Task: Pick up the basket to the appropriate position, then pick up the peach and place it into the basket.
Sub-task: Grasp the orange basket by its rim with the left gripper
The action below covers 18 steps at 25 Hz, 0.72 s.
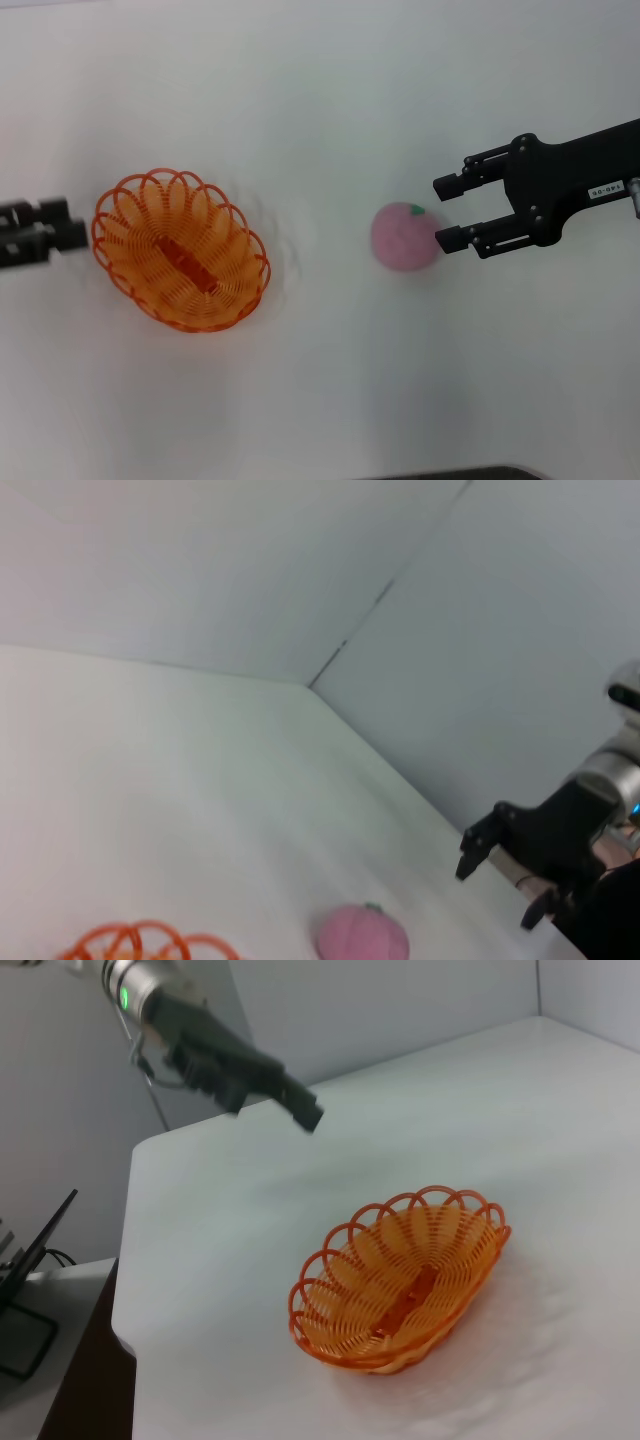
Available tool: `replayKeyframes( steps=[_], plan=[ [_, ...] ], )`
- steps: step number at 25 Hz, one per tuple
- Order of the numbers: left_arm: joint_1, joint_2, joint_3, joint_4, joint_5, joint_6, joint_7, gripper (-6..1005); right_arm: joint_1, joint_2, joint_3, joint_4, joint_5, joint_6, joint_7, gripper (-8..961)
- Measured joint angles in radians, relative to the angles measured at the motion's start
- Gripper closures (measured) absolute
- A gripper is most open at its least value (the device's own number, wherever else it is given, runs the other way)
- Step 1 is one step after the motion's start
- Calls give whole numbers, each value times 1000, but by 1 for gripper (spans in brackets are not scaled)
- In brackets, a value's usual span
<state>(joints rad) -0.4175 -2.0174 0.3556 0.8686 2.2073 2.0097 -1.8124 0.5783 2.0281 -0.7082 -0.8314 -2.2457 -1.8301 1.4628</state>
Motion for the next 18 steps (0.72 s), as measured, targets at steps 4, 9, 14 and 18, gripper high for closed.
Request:
replayKeyframes(
  steps=[4,9,14,18],
  plan=[
    [-53,24,-15,81,-1,24,-139,179,0,0,0,0,0,2,-3,268],
    [-133,56,43,181,9,16,-312,181,2,1,-1,0,4,2,-6,268],
    [-205,92,129,247,53,-33,-470,184,1,2,-1,0,5,16,-10,268],
    [-278,113,176,259,139,-59,-541,186,-2,4,1,0,6,24,-22,268]
  ],
)
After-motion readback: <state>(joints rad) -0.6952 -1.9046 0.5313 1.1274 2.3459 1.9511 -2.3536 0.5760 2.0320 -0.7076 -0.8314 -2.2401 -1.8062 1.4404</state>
